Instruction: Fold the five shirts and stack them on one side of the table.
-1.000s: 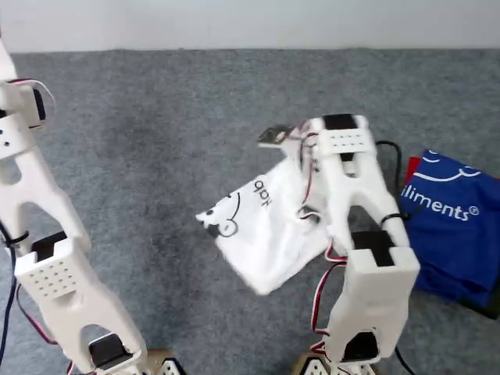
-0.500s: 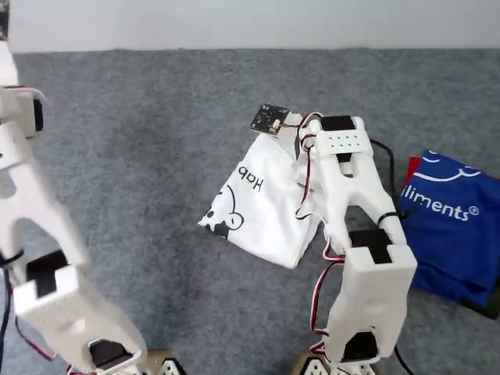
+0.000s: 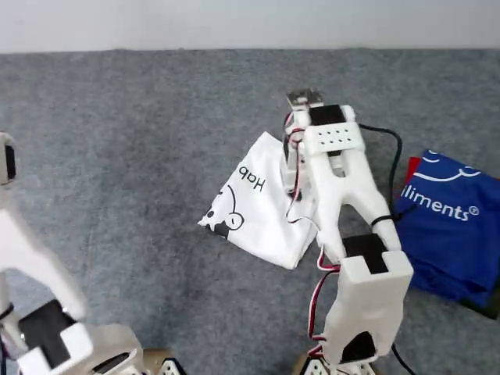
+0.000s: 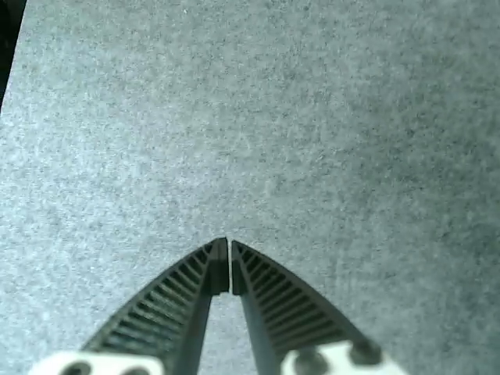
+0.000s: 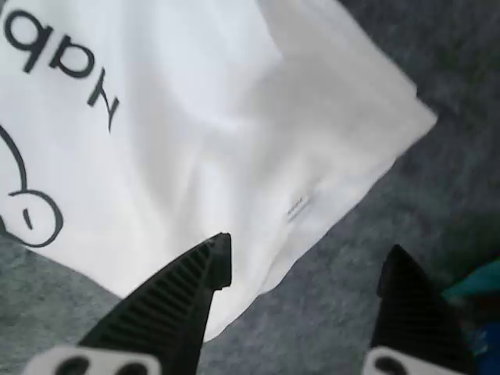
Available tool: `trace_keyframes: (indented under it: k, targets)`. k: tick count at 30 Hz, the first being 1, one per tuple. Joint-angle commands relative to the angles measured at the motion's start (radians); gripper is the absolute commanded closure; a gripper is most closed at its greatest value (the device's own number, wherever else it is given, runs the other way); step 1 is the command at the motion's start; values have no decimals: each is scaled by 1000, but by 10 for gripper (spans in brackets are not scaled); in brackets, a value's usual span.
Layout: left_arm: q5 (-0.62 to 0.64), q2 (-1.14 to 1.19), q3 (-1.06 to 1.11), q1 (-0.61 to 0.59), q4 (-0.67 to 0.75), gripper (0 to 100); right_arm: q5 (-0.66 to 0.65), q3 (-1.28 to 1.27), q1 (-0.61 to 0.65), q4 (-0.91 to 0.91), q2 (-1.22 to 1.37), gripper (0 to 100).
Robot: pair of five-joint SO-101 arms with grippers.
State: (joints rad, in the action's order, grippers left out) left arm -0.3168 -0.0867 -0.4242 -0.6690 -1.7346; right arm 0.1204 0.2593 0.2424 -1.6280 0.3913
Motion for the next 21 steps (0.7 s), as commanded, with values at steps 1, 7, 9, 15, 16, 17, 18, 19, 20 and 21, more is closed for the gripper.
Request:
trace_keyframes:
  k: [1,7,9,15,16,17,18,19,20,21]
  targets:
    - [-32,-71,1,-35,-17,987,190,52,48,-104,-65,697]
    - [-51,-80,-2,-94,-18,987,391,49,105,-73,-50,695]
    - [-77,-80,-2,-115,-18,987,414,49,105,-18,-30,689]
    - [-144,-80,-4,-180,-18,986,491,49,102,114,53,515]
    - [-155,-80,-5,-190,-18,986,502,49,102,125,67,496]
    - [-167,-78,-5,-198,-17,986,509,49,102,137,79,486]
    - [-175,-78,-5,-204,-17,986,511,49,101,151,96,487]
    - [-181,-78,-5,-209,-17,986,511,49,101,165,116,487]
    - [-186,-78,-5,-212,-17,986,511,49,101,180,139,487]
    - [-186,-78,-5,-212,-17,986,512,49,101,202,165,487]
